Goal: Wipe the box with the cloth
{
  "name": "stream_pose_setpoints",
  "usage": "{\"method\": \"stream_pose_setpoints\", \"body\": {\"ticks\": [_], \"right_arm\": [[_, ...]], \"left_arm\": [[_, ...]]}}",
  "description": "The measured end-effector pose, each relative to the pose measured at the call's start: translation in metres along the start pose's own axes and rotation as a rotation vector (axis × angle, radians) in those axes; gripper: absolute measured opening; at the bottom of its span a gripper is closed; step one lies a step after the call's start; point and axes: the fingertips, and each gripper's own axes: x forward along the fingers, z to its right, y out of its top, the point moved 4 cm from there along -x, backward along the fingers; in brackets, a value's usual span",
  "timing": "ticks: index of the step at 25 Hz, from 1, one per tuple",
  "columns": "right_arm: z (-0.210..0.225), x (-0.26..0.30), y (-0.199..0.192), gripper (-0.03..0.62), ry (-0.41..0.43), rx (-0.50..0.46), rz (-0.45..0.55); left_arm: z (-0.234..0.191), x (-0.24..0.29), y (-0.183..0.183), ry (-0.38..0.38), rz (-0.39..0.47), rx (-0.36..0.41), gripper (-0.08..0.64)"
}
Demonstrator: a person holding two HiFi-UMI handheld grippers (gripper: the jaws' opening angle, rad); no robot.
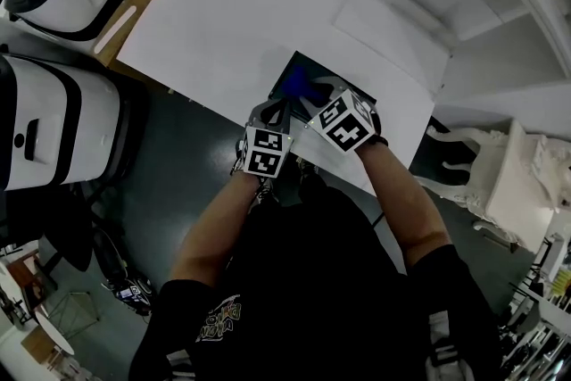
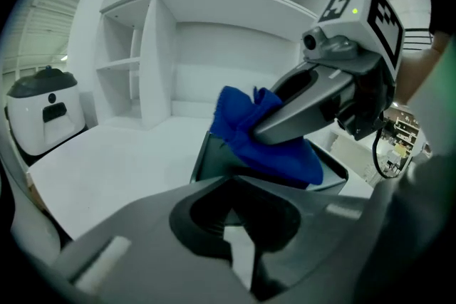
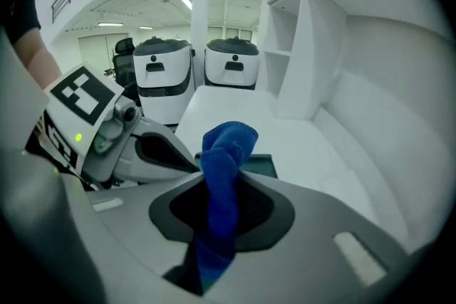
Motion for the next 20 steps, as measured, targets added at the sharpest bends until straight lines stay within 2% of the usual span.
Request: {"method": "stream_pose_setpoints", "body": {"ticks": [4,8,12,20], "right_arm": [[-0.010,0.033,0.019,0.101,0.073,-0.037,-0.036],[-0.014,0.051,0.021,0.100,0.121,-0.062,-0.083],[-0.013,0.057,0.019,0.098,0.166,-0.032,-0.094],[-0.012,0.045,0.001,0.098,0.172,0.023,-0.111]], "left_arm": [[0.001,0.001,0.000,-0.016,-0.002,-0.003,0.002],[0.001,0.000,0.001,-0.022,0.007,-0.010,0.002],[-0.002,-0.001,0.000,-0.027,0.017,-0.009,0.002],[-0.002,-0.001,-0.002,-0.022,0.031,-0.016,0.002]]}}
